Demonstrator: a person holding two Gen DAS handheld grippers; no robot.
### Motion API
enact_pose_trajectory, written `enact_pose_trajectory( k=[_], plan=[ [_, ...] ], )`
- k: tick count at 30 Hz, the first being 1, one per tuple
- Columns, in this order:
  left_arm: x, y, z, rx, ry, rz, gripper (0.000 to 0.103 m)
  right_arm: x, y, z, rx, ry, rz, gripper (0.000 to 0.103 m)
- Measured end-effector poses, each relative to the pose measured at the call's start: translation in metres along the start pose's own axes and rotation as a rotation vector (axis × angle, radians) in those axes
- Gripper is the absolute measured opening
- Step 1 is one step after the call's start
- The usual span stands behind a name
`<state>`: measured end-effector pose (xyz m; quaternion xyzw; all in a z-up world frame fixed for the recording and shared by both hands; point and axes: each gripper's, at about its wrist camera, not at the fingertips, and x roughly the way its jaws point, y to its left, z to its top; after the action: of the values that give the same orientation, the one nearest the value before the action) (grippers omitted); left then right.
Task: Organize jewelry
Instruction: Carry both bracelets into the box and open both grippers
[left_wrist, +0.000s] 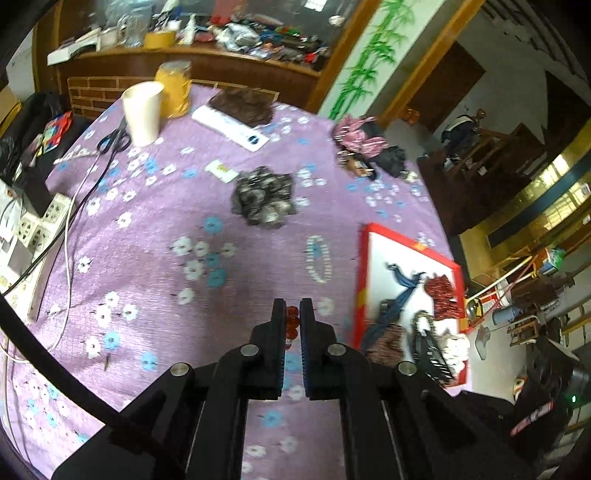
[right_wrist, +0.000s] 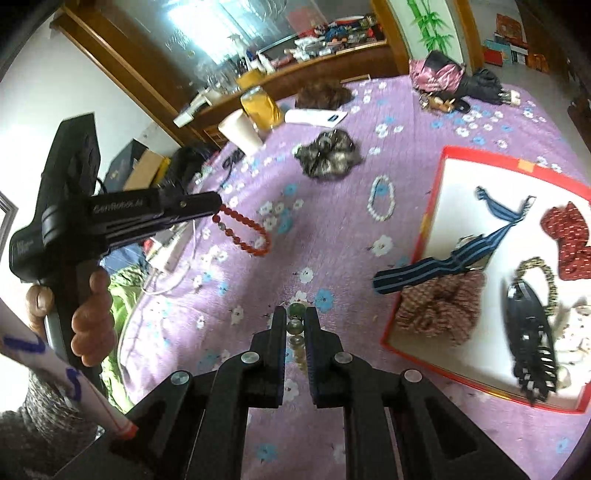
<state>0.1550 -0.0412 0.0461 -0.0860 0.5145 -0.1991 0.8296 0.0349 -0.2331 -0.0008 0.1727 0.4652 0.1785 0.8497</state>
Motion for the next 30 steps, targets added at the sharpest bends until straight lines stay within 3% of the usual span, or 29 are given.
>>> enact_pose_trajectory(
  k=[8,14,19,30],
  plan=[
    [0.007,-0.063,0.001,0.088,0.016,-0.012,0.006,-0.056,-0.028,0.014,0.010,-0.072,-0.018,0.010],
    [0.034,-0.106,0.011,0.142,0.033,-0.021,0.006,-0.083,-0.064,0.035,0.027,-0.116,-0.098,0.010],
    [0.077,-0.132,0.023,0.152,0.088,-0.036,0.006,-0.087,-0.099,0.052,0.079,-0.122,-0.132,0.010],
    [0.163,-0.163,0.035,0.165,0.181,0.012,0.006,-0.062,-0.161,0.071,0.158,-0.081,-0.178,0.010]
  ],
)
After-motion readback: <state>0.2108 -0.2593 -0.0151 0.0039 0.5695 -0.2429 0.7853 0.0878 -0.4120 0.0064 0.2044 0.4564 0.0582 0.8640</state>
